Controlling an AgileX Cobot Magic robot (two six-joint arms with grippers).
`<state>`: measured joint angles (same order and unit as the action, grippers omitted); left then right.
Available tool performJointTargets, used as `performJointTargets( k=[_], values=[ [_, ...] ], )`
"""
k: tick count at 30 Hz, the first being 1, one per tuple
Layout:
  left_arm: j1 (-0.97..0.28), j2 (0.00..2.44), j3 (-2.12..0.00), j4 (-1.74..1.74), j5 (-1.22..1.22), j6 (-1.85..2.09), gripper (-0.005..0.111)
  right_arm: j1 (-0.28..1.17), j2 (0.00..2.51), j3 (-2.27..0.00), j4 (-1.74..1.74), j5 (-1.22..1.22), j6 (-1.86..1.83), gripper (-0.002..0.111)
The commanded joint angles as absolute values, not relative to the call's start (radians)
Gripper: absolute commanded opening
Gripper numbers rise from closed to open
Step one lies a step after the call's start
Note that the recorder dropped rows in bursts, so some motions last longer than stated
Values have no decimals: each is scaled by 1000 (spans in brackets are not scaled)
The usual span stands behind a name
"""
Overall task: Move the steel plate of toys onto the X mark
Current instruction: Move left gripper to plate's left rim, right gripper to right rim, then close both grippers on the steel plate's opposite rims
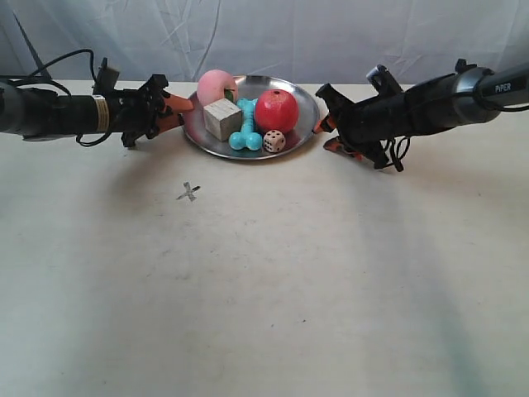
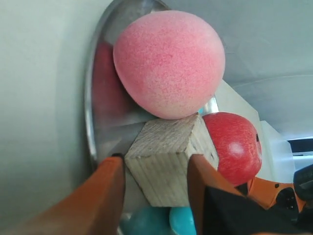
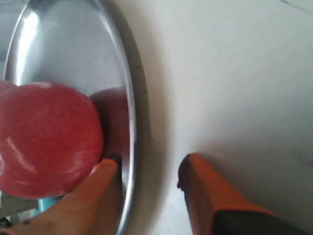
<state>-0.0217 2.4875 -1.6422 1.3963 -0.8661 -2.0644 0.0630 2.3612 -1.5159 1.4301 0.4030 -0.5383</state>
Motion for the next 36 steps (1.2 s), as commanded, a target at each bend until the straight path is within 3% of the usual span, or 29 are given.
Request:
performJointTargets(
  k=[1,20,36],
  values=[
    [-21,2504,-1642,1424,-874,-2065,41,58,2411,-1531,1442,445,-541,42],
    [78,2456,-1646,1512,-889,-2065,41,58,2416,-1535,1460,457,-546,42],
    [-50,2456,-1701,1689,-774,-2094,41,85,2416,-1535,1454,506,-546,42]
  ],
)
